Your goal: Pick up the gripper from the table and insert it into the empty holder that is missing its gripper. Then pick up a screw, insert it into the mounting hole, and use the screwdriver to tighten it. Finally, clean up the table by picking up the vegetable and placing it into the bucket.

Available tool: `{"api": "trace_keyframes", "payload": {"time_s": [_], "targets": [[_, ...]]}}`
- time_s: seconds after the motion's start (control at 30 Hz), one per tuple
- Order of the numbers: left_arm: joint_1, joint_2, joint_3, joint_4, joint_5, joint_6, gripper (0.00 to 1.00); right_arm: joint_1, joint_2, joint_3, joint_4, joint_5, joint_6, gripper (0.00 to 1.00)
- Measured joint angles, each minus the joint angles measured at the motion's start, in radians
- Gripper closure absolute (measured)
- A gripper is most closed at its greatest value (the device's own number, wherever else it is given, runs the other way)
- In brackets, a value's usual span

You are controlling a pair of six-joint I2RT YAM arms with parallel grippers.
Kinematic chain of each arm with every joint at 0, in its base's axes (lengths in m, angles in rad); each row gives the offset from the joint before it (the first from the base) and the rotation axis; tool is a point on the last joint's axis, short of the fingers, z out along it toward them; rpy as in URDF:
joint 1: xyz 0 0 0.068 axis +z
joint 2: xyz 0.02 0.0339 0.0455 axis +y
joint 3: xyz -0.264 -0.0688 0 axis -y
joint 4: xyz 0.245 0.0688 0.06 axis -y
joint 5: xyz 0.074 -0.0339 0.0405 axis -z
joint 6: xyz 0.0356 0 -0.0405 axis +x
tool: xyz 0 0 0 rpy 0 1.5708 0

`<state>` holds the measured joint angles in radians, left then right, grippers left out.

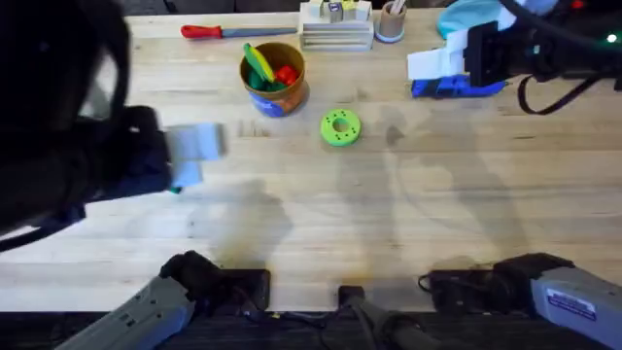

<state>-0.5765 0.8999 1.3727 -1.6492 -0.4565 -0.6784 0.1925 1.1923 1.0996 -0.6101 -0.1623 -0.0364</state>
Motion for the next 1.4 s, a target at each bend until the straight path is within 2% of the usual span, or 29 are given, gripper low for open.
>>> {"api": "trace_keyframes", "payload": {"time_s": [0.13,0.4,0.5,0.63,0.77,0.87,0.97,1.03,1.2,1.33,1.4], "targets": [[0.123,0.003,0.000,-0.009,-0.024,-0.037,0.010,0.000,0.000,0.000,0.003,0.000,0.000,0.011],[0.311,0.100,0.000,-0.010,-0.024,0.014,0.009,0.000,0.000,0.000,0.003,0.000,0.004,0.010],[0.355,0.156,0.000,-0.008,-0.025,0.020,0.008,0.000,0.000,0.000,0.003,-0.001,0.004,0.010],[0.368,0.217,0.000,-0.007,-0.048,0.052,0.008,0.000,0.000,0.000,0.003,-0.004,0.004,0.010],[0.378,0.287,0.000,0.010,-0.093,0.145,0.009,0.000,0.000,0.000,0.003,-0.004,0.004,0.010],[0.408,0.342,0.000,0.033,-0.103,0.186,0.009,0.000,0.000,0.000,0.003,-0.004,0.004,0.010],[0.477,0.377,-0.020,0.148,-0.088,0.254,0.009,0.000,0.000,0.000,0.003,-0.005,0.004,0.010],[0.536,0.389,-0.060,0.219,-0.046,0.321,0.009,0.000,0.000,0.000,0.003,-0.005,0.004,0.010],[0.678,0.436,-0.160,0.290,0.009,0.476,0.009,0.000,0.000,0.000,0.003,-0.007,0.004,0.009],[0.765,0.478,-0.208,0.373,0.039,0.578,0.009,0.000,0.000,0.000,0.003,-0.011,0.004,0.010],[0.792,0.493,-0.230,0.415,0.075,0.629,0.008,0.000,0.000,0.000,0.004,-0.011,0.004,0.010]]}}
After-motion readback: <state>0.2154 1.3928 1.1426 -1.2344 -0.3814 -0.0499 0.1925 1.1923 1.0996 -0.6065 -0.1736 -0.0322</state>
